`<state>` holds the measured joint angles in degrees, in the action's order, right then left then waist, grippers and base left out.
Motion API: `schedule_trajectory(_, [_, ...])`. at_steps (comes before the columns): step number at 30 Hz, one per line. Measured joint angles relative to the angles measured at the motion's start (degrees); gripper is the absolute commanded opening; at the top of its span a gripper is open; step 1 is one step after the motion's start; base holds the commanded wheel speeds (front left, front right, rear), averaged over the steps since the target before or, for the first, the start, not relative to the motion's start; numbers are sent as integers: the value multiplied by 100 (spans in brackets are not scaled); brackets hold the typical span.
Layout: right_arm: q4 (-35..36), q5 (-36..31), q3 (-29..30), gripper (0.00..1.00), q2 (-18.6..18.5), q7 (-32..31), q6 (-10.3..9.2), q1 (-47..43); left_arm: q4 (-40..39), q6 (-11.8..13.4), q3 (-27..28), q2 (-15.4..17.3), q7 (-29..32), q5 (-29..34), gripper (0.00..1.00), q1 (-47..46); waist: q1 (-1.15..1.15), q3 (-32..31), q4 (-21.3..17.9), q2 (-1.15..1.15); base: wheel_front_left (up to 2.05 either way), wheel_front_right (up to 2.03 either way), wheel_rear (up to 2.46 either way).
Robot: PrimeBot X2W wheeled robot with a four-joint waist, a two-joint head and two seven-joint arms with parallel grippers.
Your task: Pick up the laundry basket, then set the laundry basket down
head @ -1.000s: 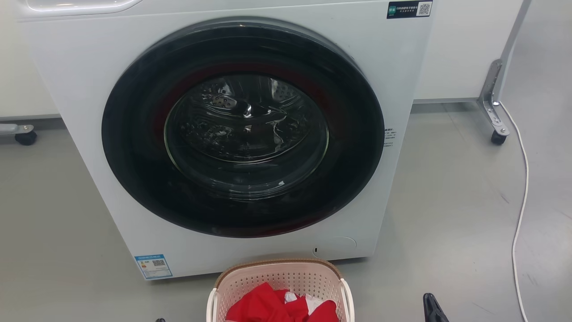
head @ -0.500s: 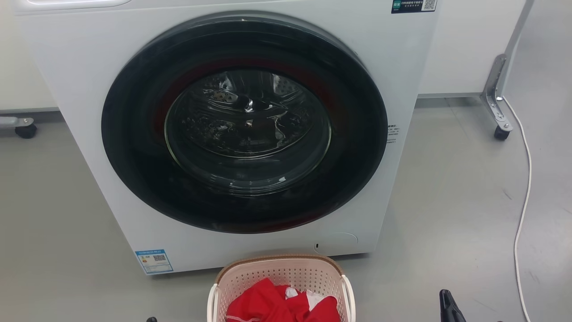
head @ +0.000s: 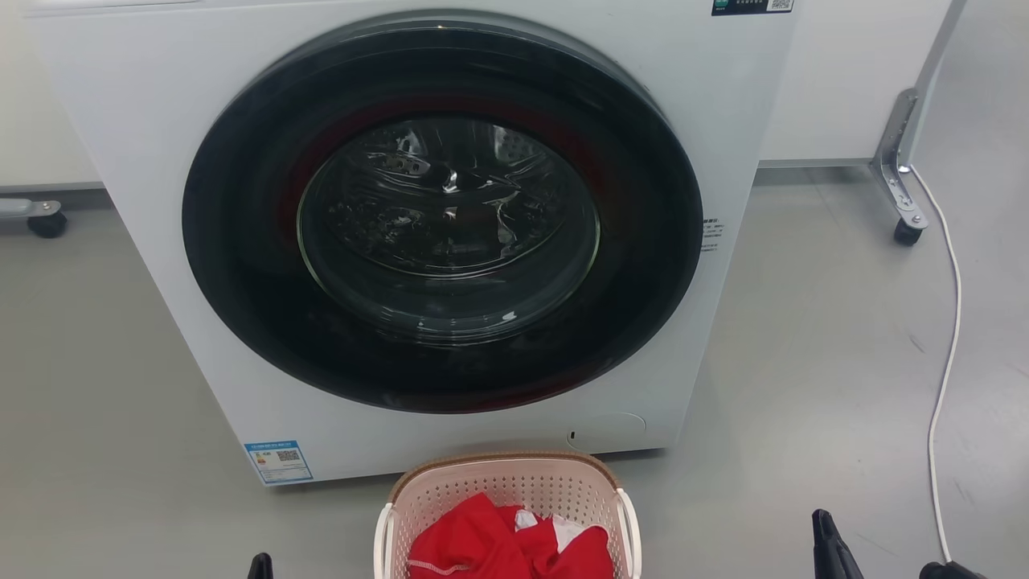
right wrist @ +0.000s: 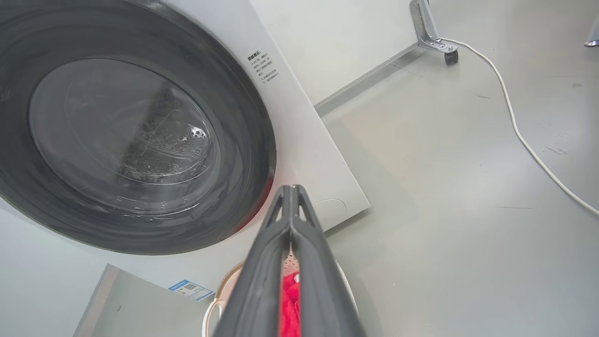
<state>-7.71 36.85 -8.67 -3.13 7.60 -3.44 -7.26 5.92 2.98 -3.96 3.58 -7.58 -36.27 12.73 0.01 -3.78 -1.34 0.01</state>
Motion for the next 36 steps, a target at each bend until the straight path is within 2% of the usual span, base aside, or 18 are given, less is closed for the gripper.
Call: schedule_trajectory(36, [-500,2899,868,0,38,-759,548,624,588,-510,494,-47,755,-2897,0,-885,0,206,71,0,0,0,0])
